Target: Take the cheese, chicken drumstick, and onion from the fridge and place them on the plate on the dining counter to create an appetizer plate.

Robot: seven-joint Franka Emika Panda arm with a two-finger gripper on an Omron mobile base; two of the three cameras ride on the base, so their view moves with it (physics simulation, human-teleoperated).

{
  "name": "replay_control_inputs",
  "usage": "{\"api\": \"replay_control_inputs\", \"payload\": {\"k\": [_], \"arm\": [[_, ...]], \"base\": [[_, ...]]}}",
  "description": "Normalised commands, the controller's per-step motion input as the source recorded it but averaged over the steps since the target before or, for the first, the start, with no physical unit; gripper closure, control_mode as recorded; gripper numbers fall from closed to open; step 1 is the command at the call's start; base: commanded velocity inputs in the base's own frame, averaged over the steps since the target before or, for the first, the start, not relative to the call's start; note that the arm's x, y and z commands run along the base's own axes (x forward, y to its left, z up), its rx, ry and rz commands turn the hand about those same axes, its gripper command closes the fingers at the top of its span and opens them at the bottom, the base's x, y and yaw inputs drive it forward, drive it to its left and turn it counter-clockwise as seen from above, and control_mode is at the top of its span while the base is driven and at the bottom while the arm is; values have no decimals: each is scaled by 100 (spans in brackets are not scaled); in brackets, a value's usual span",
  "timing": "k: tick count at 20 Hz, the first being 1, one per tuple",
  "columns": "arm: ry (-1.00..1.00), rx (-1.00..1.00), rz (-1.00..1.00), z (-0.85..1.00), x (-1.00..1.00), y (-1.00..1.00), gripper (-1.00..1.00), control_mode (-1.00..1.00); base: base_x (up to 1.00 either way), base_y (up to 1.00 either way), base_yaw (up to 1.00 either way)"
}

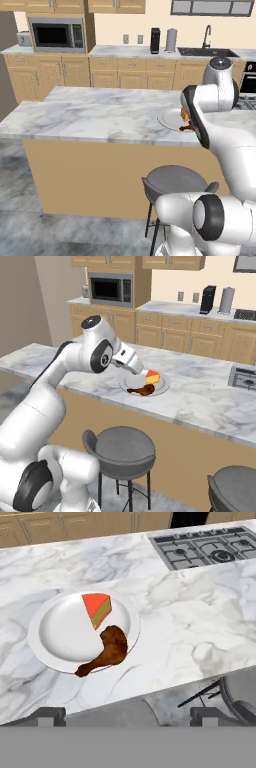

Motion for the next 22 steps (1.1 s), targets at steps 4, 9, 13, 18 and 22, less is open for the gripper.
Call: {"api": "replay_control_inputs", "payload": {"k": [4,9,13,18,22], "arm": [[1,6,-2,2,-100,21,-100,-100],[12,7,0,-11,-40,8,-100,-100],[7,0,-1,-10,0,0,-100,-100],[0,0,-1,-1,-6,0,-100,100],[0,0,0,0,0,0,-100,100]], "base": [[0,0,0],[0,0,0],[0,0,0],[-73,0,-19],[-69,0,-74]]}}
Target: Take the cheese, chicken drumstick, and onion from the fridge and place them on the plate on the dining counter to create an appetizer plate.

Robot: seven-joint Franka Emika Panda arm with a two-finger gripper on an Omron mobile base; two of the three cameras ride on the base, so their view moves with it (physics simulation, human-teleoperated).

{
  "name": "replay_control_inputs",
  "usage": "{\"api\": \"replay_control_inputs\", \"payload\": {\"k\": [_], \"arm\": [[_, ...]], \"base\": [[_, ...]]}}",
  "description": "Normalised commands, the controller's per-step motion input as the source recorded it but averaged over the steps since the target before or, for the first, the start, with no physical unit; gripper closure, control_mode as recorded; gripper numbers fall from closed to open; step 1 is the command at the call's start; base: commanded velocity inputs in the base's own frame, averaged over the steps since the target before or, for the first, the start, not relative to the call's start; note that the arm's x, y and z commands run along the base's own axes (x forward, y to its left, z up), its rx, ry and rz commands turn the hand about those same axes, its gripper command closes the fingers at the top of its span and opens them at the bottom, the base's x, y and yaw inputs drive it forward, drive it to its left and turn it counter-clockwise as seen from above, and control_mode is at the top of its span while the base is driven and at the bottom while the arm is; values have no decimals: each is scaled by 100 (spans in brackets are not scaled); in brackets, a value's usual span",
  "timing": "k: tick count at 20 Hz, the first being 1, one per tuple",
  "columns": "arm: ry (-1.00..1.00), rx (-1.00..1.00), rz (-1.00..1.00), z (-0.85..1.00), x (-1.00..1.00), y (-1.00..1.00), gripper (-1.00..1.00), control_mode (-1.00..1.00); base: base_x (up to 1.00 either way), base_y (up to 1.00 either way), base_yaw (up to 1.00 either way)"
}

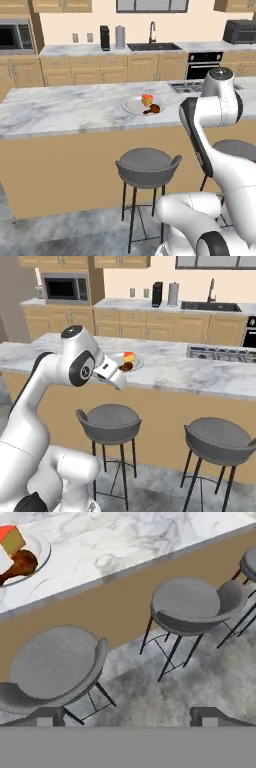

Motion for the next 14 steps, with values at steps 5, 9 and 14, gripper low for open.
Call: {"api": "replay_control_inputs", "payload": {"k": [5,9,14], "arm": [[0,0,0,0,0,0,-100,100],[0,0,0,0,0,0,-100,100],[0,0,0,0,0,0,-100,100]], "base": [[-24,0,-90],[-11,0,-91],[-2,-1,-87]]}}
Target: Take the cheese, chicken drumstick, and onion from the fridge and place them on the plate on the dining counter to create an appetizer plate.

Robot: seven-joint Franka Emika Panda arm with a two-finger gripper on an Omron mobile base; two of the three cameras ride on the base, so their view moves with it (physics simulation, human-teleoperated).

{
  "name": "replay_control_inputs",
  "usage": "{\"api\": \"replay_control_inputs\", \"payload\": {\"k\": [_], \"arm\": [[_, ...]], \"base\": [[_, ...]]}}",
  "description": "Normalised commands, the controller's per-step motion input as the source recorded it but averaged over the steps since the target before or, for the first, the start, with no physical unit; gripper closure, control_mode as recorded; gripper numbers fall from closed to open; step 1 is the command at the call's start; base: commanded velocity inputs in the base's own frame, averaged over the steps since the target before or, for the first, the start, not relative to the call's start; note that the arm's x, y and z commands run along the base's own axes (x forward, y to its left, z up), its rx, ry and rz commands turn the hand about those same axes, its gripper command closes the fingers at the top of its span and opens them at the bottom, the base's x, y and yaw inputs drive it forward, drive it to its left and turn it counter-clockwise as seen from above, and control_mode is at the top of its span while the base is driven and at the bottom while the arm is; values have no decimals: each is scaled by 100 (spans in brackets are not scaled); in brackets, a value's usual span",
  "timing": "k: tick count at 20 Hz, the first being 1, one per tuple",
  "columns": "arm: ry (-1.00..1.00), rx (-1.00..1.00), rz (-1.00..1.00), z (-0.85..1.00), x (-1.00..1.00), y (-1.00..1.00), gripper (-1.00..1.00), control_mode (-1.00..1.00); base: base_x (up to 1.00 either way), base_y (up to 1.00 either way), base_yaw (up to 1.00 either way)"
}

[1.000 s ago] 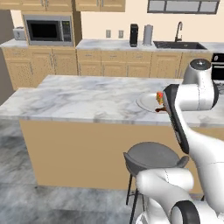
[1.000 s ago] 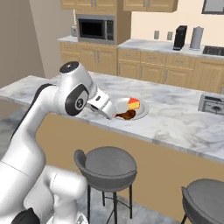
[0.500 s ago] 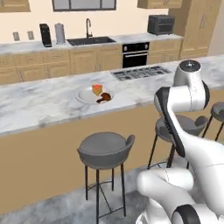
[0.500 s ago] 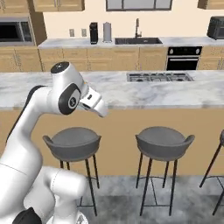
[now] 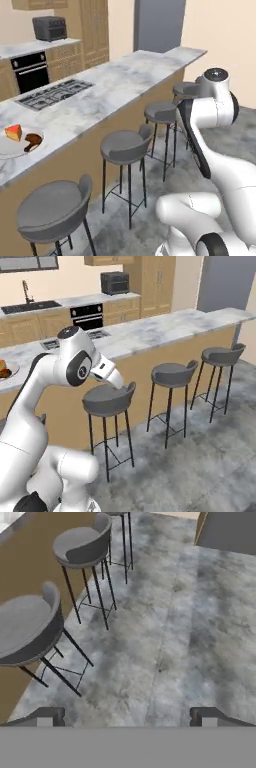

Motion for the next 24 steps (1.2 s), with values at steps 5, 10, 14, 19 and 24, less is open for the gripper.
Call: {"api": "replay_control_inputs", "payload": {"k": [5,10,14,19,24], "arm": [[0,0,0,0,0,0,-100,100],[0,0,0,0,0,0,-100,100],[0,0,0,0,0,0,-100,100],[0,0,0,0,0,0,-100,100],[0,0,0,0,0,0,-100,100]], "base": [[0,-26,-81],[17,-56,-72],[70,-58,-55],[100,-25,-37],[100,0,-23]]}}
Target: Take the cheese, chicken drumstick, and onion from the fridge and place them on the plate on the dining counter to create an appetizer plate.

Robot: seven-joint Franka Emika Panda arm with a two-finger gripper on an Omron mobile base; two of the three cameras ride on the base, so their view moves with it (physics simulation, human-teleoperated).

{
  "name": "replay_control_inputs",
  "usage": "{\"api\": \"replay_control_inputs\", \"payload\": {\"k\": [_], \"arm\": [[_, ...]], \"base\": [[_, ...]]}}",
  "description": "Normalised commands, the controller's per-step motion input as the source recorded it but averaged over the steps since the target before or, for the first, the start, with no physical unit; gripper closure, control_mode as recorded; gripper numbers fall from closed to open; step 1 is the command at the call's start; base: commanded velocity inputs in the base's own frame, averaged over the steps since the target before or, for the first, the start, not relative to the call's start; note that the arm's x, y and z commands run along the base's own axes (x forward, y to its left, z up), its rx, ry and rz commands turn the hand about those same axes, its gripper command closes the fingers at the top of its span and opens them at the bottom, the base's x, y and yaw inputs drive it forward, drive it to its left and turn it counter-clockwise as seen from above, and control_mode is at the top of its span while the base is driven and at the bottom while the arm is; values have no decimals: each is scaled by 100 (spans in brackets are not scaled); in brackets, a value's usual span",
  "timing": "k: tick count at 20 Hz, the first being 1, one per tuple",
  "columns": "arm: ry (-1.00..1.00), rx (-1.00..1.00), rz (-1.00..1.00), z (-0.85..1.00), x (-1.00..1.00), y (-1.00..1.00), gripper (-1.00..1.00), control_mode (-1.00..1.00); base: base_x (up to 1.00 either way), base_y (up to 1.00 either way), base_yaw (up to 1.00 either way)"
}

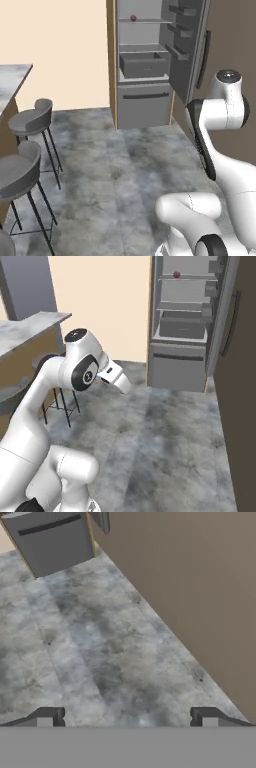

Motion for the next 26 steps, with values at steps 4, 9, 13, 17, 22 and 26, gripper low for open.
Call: {"api": "replay_control_inputs", "payload": {"k": [4,9,13,17,22,26], "arm": [[0,0,0,0,0,0,-100,100],[0,0,0,0,0,0,-100,100],[0,0,0,0,0,0,-100,100],[0,0,0,0,0,0,-100,100],[0,0,0,0,0,0,-100,100],[0,0,0,0,0,0,-100,100]], "base": [[100,0,-11],[100,0,-2],[100,-7,5],[100,-23,14],[100,-37,18],[100,-57,15]]}}
